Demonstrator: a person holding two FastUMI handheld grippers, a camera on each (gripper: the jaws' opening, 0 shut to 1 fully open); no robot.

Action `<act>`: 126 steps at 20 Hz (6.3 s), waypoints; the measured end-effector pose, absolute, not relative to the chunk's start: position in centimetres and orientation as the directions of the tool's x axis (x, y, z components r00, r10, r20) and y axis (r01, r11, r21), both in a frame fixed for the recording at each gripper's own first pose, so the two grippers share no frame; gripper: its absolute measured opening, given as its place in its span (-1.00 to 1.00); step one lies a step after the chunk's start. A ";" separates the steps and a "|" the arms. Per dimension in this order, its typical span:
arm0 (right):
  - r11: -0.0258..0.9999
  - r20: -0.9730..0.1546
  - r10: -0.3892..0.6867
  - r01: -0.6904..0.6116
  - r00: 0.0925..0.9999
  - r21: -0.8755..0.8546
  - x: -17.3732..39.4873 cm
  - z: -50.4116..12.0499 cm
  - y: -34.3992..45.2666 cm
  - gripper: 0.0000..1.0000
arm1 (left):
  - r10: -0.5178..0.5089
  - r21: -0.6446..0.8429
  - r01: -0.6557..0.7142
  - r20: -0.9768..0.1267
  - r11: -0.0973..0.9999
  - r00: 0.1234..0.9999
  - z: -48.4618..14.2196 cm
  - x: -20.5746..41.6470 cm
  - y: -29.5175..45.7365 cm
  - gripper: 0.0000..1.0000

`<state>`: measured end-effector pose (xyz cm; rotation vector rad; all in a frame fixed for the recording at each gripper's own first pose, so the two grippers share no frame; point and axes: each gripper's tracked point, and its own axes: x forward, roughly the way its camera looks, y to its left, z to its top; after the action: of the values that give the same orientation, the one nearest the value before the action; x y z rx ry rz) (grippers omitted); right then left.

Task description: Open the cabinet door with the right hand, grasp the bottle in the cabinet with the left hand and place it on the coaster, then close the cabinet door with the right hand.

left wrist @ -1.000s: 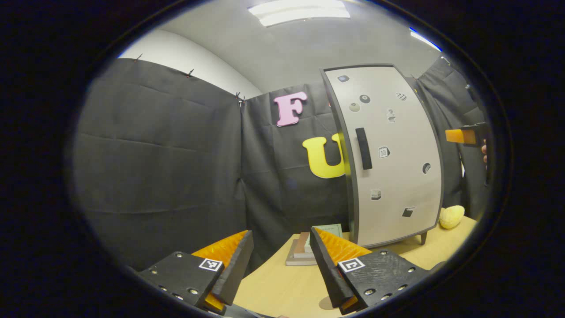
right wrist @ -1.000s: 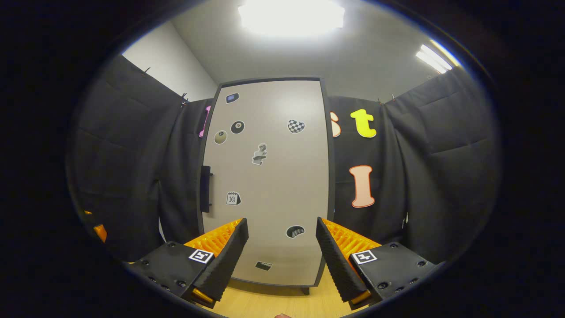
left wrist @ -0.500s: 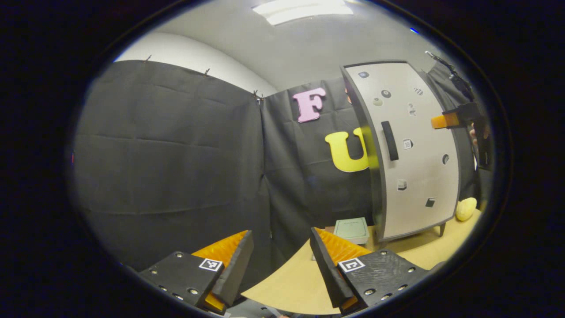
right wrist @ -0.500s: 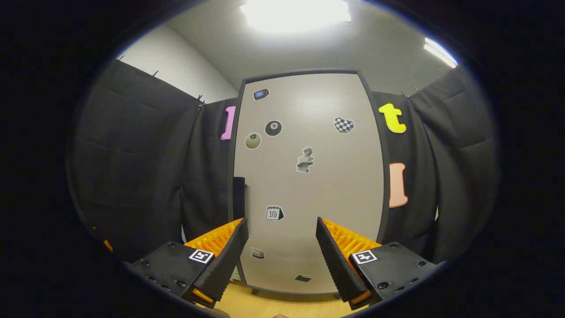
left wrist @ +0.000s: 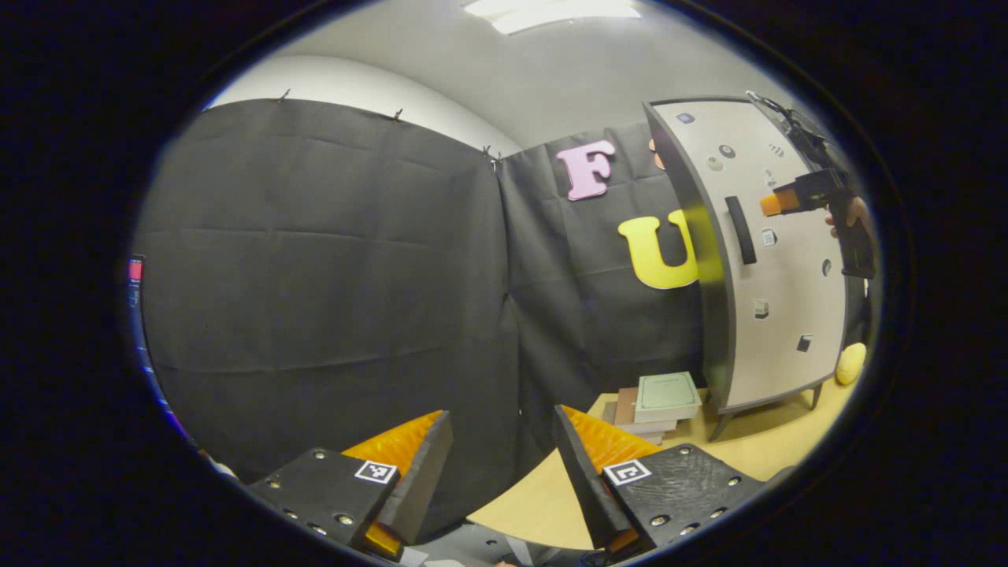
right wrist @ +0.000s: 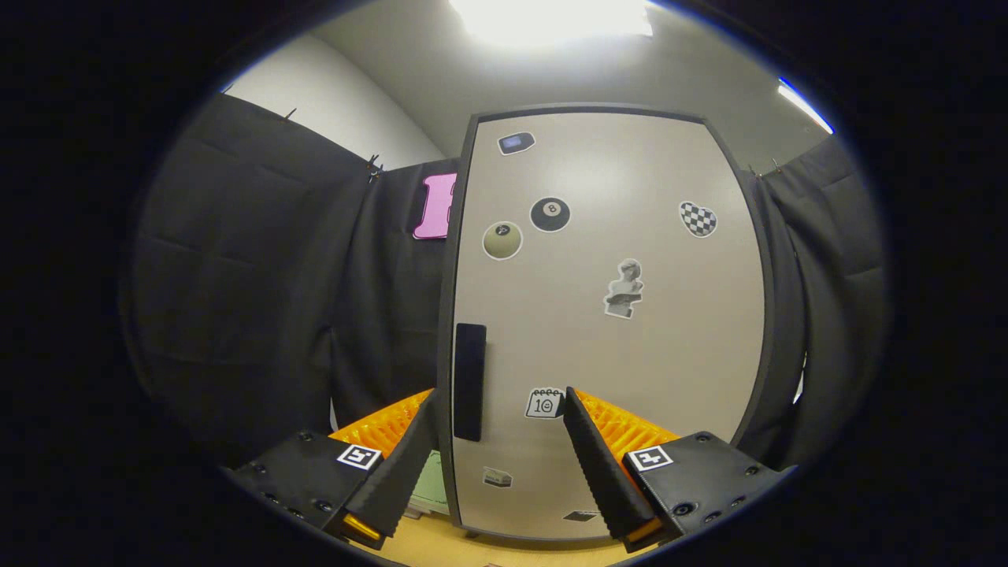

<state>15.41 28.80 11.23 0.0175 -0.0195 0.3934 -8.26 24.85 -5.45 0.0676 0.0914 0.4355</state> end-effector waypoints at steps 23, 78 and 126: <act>0.948 -0.180 0.319 -0.312 0.931 0.063 22.6 7.5 35.2 -0.51 | 0.548 0.093 -0.540 -0.124 0.837 0.827 -8.6 -12.0 31.5 0.66; 0.841 -0.128 0.536 -0.512 0.835 0.175 19.6 10.6 27.9 -0.77 | -0.125 0.043 0.127 -0.051 0.991 0.991 -1.1 2.0 -13.8 0.55; 0.970 -0.327 -0.240 0.215 0.914 -0.111 24.8 -2.6 12.6 0.96 | -0.398 -0.087 0.396 -0.012 0.914 0.917 3.8 36.0 -27.4 0.53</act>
<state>24.81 12.56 -2.61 -0.0736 0.3456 -0.2341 35.96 -27.41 3.78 -0.0839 0.0294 -0.4089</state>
